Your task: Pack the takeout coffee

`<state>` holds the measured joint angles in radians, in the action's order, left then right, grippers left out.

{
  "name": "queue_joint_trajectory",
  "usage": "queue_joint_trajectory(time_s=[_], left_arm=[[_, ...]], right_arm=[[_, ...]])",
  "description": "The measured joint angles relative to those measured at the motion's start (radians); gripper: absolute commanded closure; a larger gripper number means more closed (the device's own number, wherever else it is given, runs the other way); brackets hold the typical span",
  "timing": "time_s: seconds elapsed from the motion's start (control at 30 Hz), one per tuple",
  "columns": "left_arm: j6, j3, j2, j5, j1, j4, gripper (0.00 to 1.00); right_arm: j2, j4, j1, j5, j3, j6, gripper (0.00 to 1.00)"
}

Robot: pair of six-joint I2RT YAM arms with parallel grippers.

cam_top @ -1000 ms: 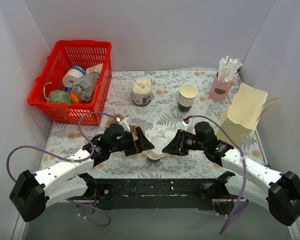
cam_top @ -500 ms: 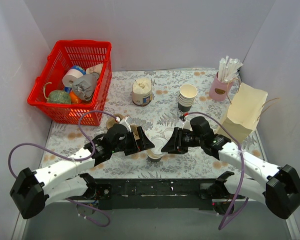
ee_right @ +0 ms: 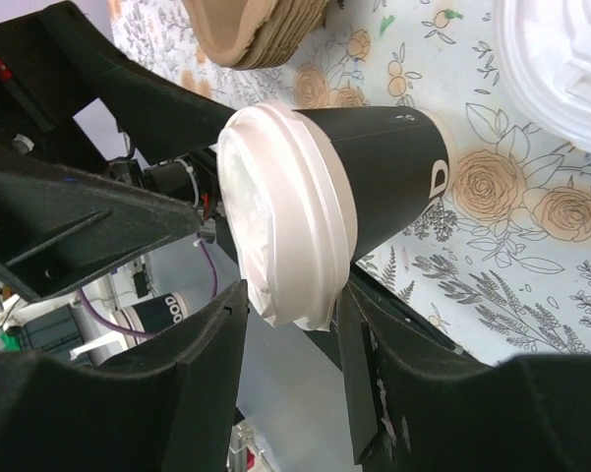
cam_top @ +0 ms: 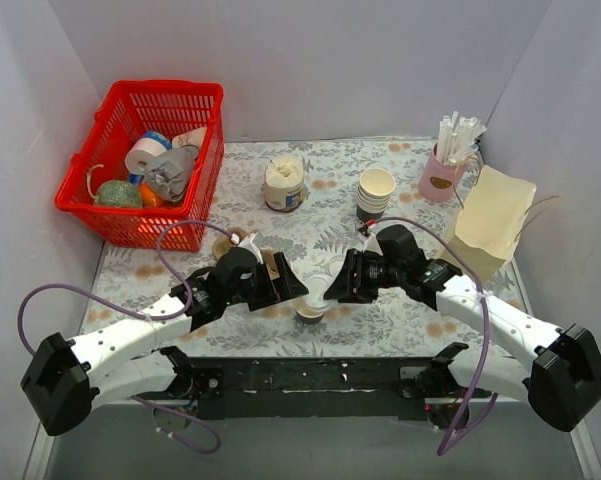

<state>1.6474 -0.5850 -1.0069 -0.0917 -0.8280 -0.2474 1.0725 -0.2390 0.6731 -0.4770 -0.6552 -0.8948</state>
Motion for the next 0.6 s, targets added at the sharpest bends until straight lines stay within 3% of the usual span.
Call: queue_joint_trajectory(time_s=[0.6], left_arm=[[0.031, -0.021, -0.032, 0.002, -0.001, 0.007, 0.02]], right_arm=[[0.094, -0.060, 0.004, 0.021, -0.051, 0.065, 0.50]])
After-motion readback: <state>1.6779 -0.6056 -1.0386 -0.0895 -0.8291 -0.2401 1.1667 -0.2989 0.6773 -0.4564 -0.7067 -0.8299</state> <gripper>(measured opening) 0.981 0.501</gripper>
